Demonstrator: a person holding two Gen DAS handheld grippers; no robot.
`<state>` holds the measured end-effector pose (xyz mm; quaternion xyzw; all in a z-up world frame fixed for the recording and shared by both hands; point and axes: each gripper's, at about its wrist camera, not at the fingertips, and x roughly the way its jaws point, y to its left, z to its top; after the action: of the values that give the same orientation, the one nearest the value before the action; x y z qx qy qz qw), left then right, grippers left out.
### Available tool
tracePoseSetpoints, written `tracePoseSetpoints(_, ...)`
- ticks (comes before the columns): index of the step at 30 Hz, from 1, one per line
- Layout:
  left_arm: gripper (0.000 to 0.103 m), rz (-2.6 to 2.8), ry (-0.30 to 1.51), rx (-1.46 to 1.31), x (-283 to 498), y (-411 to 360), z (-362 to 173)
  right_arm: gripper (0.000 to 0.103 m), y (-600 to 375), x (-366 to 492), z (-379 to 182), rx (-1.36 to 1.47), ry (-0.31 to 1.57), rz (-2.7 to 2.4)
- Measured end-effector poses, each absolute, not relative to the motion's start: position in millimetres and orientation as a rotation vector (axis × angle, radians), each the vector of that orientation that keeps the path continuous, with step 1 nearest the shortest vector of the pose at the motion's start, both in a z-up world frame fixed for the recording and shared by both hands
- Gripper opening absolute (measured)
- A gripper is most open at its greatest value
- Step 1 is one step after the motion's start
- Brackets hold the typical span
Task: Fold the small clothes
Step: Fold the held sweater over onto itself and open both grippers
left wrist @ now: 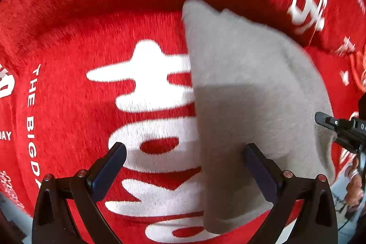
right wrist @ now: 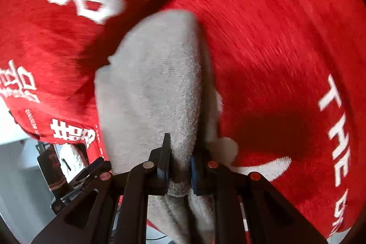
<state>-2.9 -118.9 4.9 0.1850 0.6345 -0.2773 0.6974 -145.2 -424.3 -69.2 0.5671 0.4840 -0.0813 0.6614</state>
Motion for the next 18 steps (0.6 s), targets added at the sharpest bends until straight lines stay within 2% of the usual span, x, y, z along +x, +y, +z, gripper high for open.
tracePoseSetpoints(3, 0.103, -0.600, 1.420, 0.375, -3.6, -113.7, 1.1, 0.022, -422.9, -142.9, -58.4, 1.208, 1.125, -0.189)
tracePoseSetpoints(7, 0.103, -0.568, 1.412, 0.391, -3.8, -108.2, 6.0, 0.023, -415.6, -137.7, -40.6, 1.125, 1.159, -0.206)
tracePoseSetpoints(11, 0.103, -0.593, 1.381, 0.407, -8.4, -105.4, 16.3, 0.023, -405.8, -142.9, -10.8, 1.086, 1.111, -0.201)
tracePoseSetpoints(14, 0.103, -0.614, 1.393, 0.458, -18.5, -104.5, 7.3, 0.023, -392.1, -153.7, 6.5, 1.089, 1.077, -0.134)
tracePoseSetpoints(18, 0.103, -0.646, 1.393, 0.499, -27.9, -101.9, -6.7, 0.022, -364.6, -157.8, 10.8, 1.040, 1.131, -0.082)
